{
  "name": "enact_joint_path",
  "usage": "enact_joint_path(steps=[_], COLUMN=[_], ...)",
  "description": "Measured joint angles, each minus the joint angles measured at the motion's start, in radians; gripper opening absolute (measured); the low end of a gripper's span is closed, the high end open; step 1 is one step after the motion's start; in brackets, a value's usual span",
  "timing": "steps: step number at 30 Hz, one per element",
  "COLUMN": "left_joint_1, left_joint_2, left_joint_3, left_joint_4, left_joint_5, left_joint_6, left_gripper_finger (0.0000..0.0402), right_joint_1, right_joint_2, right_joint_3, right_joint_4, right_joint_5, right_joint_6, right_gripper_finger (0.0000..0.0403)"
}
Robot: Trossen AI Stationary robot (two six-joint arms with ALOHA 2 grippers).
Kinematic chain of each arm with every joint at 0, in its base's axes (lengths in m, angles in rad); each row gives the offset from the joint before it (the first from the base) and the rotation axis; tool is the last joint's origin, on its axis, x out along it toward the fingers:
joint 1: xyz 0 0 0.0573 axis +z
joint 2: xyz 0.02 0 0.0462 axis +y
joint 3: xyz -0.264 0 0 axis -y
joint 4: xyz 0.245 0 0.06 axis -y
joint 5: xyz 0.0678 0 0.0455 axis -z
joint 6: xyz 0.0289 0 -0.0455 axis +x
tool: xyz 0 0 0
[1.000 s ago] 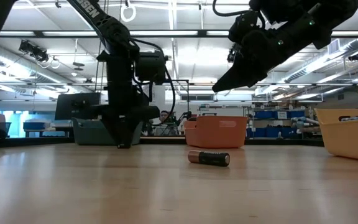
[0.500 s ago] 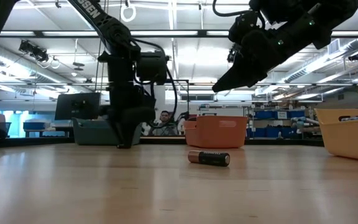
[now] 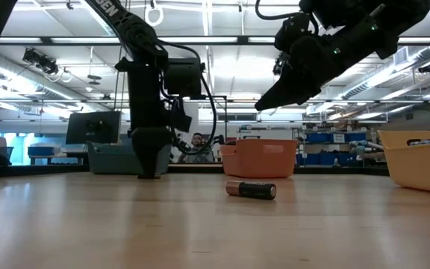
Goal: Sort batteries
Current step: Put the big black battery into the blue bin
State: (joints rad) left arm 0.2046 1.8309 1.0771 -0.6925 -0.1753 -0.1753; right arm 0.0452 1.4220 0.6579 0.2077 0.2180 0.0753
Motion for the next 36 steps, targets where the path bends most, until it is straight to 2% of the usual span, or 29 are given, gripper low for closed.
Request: enact_joint_path(steps=[15, 28, 34, 36], left_joint_1=[-0.038, -0.058, -0.081, -0.1], left_joint_2=[0.005, 0.004, -0.007, -0.028], left_joint_3=[0.056, 0.127, 0.13, 0.13], left_joint_4=[-0.031, -0.068, -0.069, -0.073], left_joint_5=[0.069, 0.047, 0.125, 0.182], left_joint_6=[0.072, 0.105, 0.109, 0.093], left_gripper_finger=[0.0021, 0.0004, 0.0008, 0.0015], right_joint_1=[0.0, 0.0, 0.0, 0.0], right_joint_2=[0.0, 0.0, 0.0, 0.0], right_joint_3=[0.0, 0.0, 0.0, 0.0], right_joint_4=[-0.039, -0.045, -0.05, -0.051], right_joint_5=[0.0, 0.0, 0.0, 0.0], right_joint_6=[0.0, 0.0, 0.0, 0.0], right_gripper_finger=[0.0019, 0.0019, 0.0026, 0.0025])
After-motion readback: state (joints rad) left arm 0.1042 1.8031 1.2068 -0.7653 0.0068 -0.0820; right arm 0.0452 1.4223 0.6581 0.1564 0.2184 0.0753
